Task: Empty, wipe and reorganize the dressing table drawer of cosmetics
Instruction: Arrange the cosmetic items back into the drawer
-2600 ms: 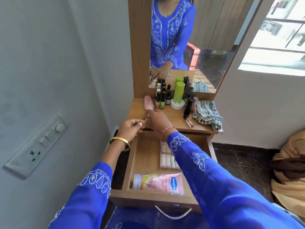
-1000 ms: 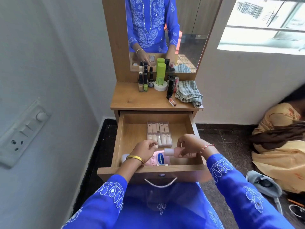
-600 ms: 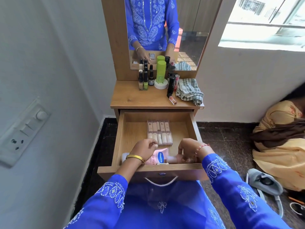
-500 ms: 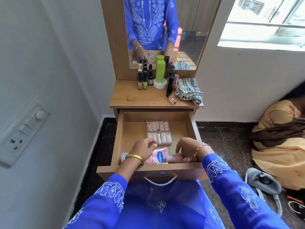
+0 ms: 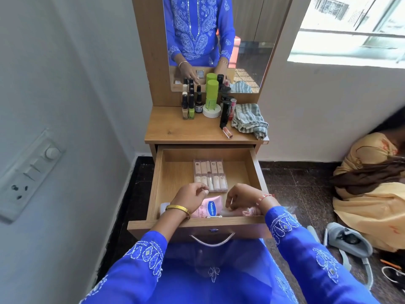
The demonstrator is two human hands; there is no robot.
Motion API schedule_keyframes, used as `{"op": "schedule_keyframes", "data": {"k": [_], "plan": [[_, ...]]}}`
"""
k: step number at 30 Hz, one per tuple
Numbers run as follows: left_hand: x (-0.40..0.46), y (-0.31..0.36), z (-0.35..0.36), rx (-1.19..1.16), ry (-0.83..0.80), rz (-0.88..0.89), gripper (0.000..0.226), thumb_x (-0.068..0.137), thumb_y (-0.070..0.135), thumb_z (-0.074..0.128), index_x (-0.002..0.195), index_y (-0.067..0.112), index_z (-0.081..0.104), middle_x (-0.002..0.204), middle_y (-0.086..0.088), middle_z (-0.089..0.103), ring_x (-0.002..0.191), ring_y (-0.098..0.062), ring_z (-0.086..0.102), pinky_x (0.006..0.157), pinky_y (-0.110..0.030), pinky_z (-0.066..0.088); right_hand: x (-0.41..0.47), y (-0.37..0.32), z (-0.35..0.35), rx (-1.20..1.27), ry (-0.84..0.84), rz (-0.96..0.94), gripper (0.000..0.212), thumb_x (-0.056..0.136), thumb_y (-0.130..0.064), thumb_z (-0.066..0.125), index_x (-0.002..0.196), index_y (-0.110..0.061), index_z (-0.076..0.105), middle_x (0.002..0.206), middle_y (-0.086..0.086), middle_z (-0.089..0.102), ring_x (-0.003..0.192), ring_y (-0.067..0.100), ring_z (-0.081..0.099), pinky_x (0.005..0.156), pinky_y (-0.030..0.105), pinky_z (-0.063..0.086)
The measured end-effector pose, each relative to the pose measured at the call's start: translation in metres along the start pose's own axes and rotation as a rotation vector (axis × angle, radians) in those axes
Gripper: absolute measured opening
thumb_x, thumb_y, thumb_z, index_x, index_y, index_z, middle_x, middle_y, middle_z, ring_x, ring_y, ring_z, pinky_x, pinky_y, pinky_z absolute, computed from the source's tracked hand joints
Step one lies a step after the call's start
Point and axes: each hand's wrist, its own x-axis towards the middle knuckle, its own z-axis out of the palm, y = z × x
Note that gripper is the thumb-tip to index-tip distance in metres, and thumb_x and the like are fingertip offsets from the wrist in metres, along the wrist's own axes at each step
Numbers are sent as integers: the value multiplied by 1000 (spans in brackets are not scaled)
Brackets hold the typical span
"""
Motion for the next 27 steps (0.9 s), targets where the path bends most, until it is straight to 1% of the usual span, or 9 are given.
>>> {"op": "schedule_keyframes", "data": {"k": [2, 7, 8, 10, 12, 14, 18, 22, 27], "plan": [[0, 2, -2, -50, 22, 20, 22, 90, 16, 52, 108, 14, 64, 111, -2, 66, 103, -14, 59, 90, -25, 46, 0, -4, -6, 72, 42, -22, 18, 82, -11, 64, 98, -10, 72, 92, 12, 68, 69, 19, 54, 66, 32, 50], [6, 7, -14, -148, 86, 43, 20, 91, 13, 51, 104, 15, 65, 103, 4, 65, 93, -12, 59, 79, -21, 47, 8, -25, -39, 159, 229, -117, 17, 86, -11, 61, 101, -8, 70, 86, 4, 64, 53, 9, 50, 43, 9, 39], [10, 9, -19, -153, 101, 45, 19, 91, 13, 51, 104, 16, 65, 101, 2, 66, 92, -12, 58, 74, -18, 47, 10, -32, -47, 164, 279, -135, 16, 86, -11, 61, 99, -7, 70, 89, 3, 66, 59, 12, 55, 47, 9, 43], [19, 17, -31, -177, 147, 56, 20, 91, 12, 51, 105, 13, 65, 98, 2, 64, 91, -10, 57, 70, -11, 43, 15, -45, -64, 180, 364, -153, 14, 86, -12, 60, 95, -4, 68, 100, 6, 70, 78, 21, 64, 69, 24, 52], [31, 26, -47, -193, 212, 73, 20, 91, 13, 51, 106, 13, 65, 99, 1, 66, 91, -11, 57, 72, -16, 44, 20, -58, -82, 224, 422, -180, 16, 87, -17, 60, 94, -4, 67, 101, 8, 69, 84, 21, 62, 80, 33, 52], [45, 34, -64, -199, 276, 79, 20, 90, 15, 53, 105, 14, 66, 98, -1, 67, 91, -14, 60, 77, -22, 44, 27, -70, -101, 232, 510, -209, 17, 86, -21, 61, 95, -9, 67, 96, 7, 68, 83, 19, 60, 80, 33, 51], [76, 51, -95, -222, 382, 87, 18, 89, 15, 53, 101, 10, 66, 95, -5, 67, 89, -17, 59, 80, -26, 45, 45, -90, -138, 321, 668, -229, 16, 88, -10, 55, 99, -8, 67, 87, 4, 61, 74, 18, 56, 61, 25, 49], [105, 63, -119, -191, 486, 66, 18, 88, 10, 53, 101, 10, 66, 87, -4, 62, 84, -17, 55, 74, -22, 40, 66, -103, -168, 311, 764, -183, 27, 88, -10, 54, 114, -8, 60, 97, 8, 65, 88, 25, 60, 82, 34, 48], [142, 63, -141, -44, 563, 71, 31, 85, 7, 55, 116, 7, 59, 116, -14, 60, 102, -28, 60, 88, -29, 44, 91, -111, -187, 142, 709, -168, 43, 88, -7, 52, 130, -10, 48, 116, 17, 62, 109, 32, 57, 87, 33, 46]]}}
